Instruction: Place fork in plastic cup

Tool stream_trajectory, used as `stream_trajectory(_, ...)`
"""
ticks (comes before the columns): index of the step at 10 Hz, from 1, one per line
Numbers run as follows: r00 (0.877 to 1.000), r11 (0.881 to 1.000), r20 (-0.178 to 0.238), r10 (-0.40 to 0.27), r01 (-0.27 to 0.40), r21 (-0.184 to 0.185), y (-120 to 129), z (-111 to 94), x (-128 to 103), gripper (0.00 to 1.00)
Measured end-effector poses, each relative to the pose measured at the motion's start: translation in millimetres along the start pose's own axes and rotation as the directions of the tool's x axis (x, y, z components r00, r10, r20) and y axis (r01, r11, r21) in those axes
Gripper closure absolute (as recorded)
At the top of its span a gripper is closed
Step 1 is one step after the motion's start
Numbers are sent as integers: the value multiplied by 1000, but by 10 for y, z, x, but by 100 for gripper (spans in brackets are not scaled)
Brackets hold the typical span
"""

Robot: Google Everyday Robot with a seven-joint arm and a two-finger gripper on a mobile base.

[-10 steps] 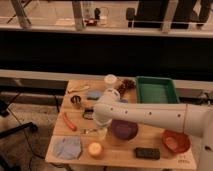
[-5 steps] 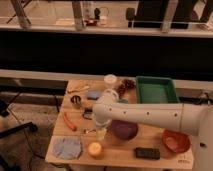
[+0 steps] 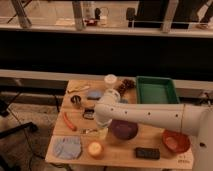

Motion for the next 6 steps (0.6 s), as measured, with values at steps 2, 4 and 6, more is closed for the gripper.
stream_trajectory(2, 1000, 1000, -2, -3, 3, 2, -1, 29, 14, 20)
stream_trajectory(4, 1000, 1000, -2, -2, 2, 0, 7, 63, 26, 20)
stream_trajectory(6, 1000, 1000, -6, 3, -3, -1, 8, 86, 48, 20)
